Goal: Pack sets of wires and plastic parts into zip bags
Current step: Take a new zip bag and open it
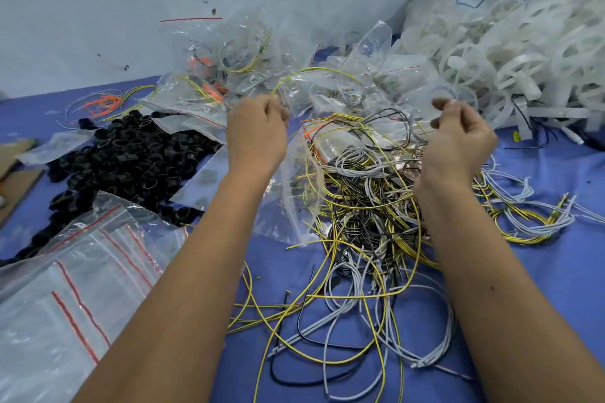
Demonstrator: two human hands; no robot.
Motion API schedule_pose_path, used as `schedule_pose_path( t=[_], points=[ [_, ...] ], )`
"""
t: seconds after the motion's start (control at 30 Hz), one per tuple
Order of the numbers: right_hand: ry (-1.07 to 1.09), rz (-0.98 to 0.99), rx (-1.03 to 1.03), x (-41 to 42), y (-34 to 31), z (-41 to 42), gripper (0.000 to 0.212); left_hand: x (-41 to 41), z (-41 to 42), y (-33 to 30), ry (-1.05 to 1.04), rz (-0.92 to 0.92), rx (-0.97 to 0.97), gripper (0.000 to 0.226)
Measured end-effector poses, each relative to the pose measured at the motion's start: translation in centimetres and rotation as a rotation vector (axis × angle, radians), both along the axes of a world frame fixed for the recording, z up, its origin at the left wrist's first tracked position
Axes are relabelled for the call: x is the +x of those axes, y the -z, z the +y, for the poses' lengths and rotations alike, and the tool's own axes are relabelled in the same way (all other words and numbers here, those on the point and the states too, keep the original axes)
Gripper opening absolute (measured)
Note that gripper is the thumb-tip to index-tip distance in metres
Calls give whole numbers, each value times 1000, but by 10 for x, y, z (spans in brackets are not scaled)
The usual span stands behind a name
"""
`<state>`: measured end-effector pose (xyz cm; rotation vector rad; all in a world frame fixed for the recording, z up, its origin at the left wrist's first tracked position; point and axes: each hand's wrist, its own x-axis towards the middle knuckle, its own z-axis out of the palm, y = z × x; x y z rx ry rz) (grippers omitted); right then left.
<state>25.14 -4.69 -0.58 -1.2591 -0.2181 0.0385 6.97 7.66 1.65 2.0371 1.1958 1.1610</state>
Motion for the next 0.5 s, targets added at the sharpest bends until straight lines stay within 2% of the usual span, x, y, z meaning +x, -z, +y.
schedule_pose_path(
  t=[0.07,0.13,0.17,0.23,0.27,0.33,0.4,0.43,0.5],
  points=[
    [6,67,38,2,1,-1,25,0,6,-3,-39,-153,-173,41],
    [-54,90,39,0,2,0,25,2,11,-5,-8,-131,-211,31],
    [-102,79,26,-2,2,1,25,3,12,-5,7,-31,-162,26],
    [-227,18,-20,-6,2,3,22,2,10,-1,-22,184,-32,49],
    [-296,-26,-46,-9,2,4,20,0,6,2,-62,218,22,59],
    [-414,-136,-97,-15,1,4,14,-6,-5,9,-97,175,71,63],
    [-479,-261,-142,-22,2,3,12,-13,-17,20,-56,85,47,56],
    [-500,-311,-148,-24,2,3,12,-16,-26,24,-30,94,66,56],
    [-527,-371,-144,-27,2,3,13,-20,-45,33,23,244,188,60]
  ],
)
